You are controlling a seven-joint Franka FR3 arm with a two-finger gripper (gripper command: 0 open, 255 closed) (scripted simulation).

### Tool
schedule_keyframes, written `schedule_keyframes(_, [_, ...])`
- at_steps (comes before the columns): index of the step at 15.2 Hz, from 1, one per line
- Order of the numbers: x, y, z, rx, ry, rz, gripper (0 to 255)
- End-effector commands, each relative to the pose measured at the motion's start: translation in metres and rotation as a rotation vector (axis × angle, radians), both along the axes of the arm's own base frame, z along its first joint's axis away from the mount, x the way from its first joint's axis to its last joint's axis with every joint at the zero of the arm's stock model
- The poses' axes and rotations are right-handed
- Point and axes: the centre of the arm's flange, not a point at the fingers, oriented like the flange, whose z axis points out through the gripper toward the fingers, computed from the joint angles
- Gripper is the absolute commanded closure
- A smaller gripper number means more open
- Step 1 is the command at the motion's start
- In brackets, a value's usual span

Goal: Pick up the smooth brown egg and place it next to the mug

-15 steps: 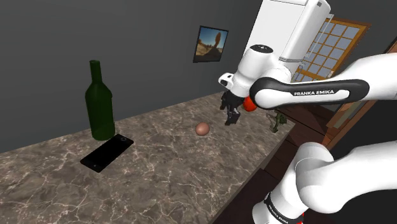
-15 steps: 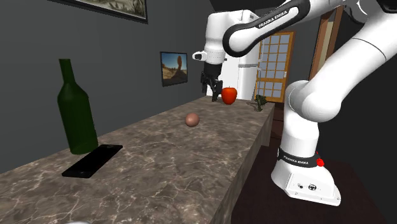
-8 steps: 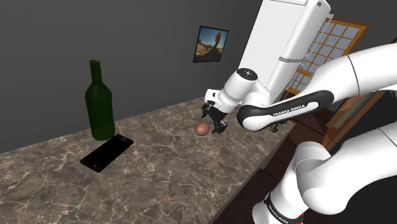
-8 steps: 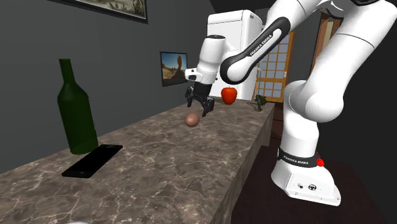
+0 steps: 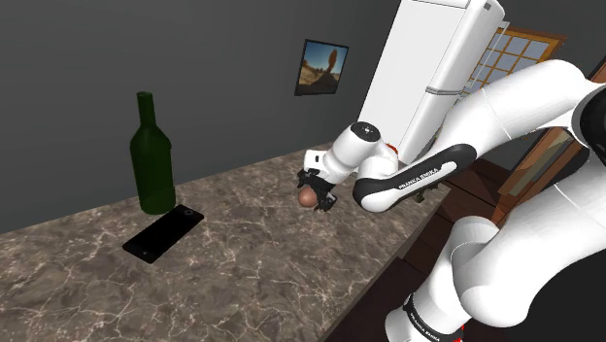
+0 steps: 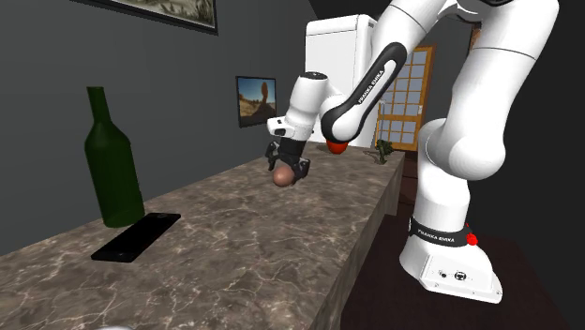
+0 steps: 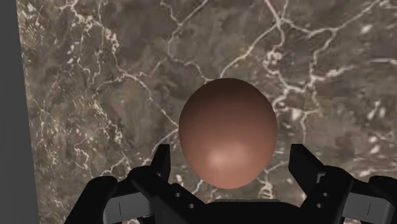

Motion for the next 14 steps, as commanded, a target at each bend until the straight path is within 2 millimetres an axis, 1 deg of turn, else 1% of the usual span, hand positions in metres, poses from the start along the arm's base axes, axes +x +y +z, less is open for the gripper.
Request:
schedule_keyframes(1, [0.0046,-0.0013,-0.0075,0.000,-0.001,0.001,0])
schedule_keyframes(8, [0.0045,-0.0013,-0.0075,0.000,-0.001,0.001,0])
schedule_keyframes(9, [0.0045,-0.0013,-0.0075,0.000,-0.001,0.001,255])
schedule_keyframes(14, [0.0045,-0.0013,-0.0075,0.000,-0.001,0.001,255])
